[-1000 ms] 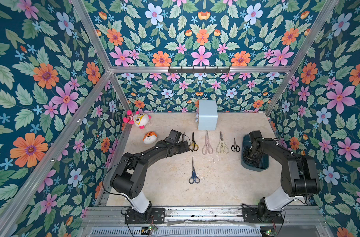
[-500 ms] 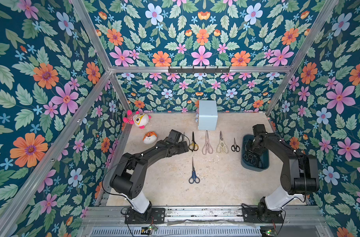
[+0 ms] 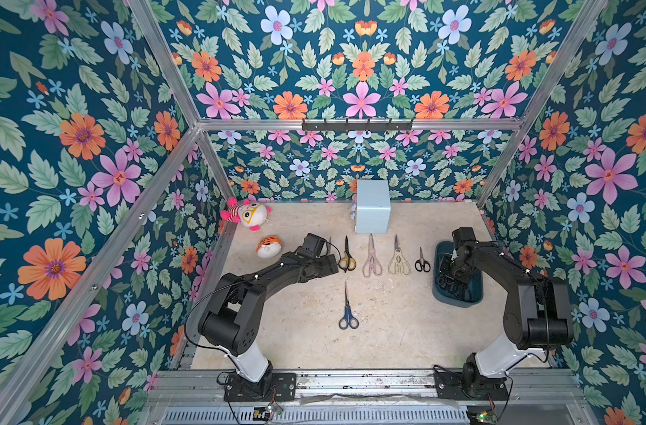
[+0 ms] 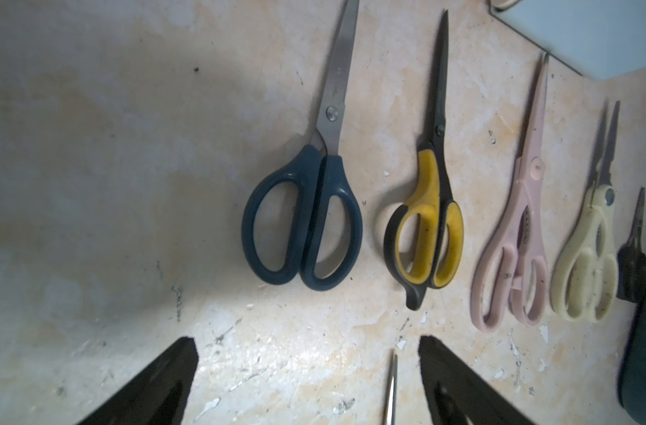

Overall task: Take the scissors out of the storage box
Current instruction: Pick up the scissors from the storage box.

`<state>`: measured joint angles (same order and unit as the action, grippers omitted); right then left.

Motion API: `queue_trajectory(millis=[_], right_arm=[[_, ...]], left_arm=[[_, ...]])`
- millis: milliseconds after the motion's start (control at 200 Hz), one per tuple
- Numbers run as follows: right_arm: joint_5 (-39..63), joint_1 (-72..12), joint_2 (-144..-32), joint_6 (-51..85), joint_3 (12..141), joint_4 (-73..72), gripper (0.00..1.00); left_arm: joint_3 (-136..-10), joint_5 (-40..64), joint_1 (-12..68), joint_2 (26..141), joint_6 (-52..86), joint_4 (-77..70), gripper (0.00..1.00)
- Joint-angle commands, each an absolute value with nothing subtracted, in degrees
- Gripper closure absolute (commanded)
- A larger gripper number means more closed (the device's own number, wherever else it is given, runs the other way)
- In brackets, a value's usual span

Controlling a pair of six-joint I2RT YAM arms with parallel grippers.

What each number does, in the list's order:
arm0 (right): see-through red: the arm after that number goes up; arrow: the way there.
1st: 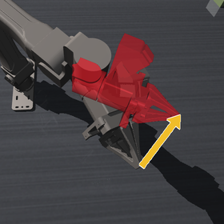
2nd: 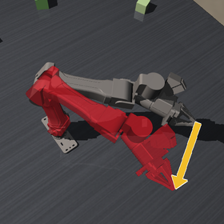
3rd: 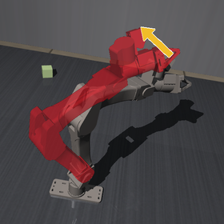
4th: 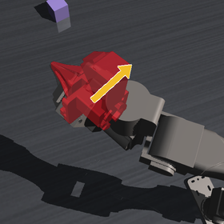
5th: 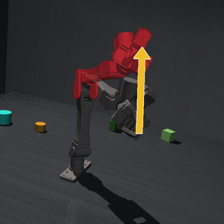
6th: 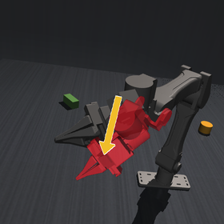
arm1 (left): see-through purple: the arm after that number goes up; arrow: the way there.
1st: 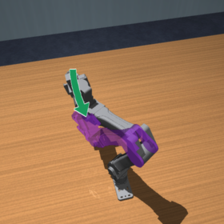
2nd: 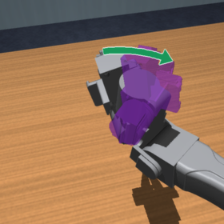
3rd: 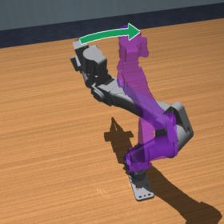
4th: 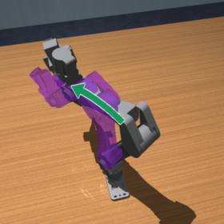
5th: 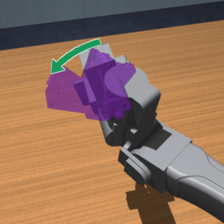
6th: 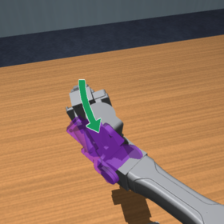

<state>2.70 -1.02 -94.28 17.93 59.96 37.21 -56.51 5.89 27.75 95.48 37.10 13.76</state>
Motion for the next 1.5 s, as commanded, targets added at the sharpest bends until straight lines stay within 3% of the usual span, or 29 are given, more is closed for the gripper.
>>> queue_trajectory(millis=[0, 880, 1100, 1495], right_arm=[[0.7, -1.1, -94.4, 15.5, 60.0, 38.1, 0.68], [-3.6, -2.8, -100.9, 15.0, 59.5, 36.0, 0.74], [-3.4, -2.8, -99.8, 15.3, 59.4, 35.6, 1.00], [-2.8, -2.5, -92.2, 15.7, 63.9, 38.6, 1.00]], left_arm=[[-56.5, 5.4, 27.7, 95.4, 36.6, 14.1, 0.02], [-56.7, 4.9, 27.7, 95.7, 37.4, 14.3, 0.02], [-56.2, 4.5, 27.6, 94.9, 37.7, 14.3, 0.02], [-55.5, 4.2, 27.6, 94.2, 38.5, 13.7, 0.02]])
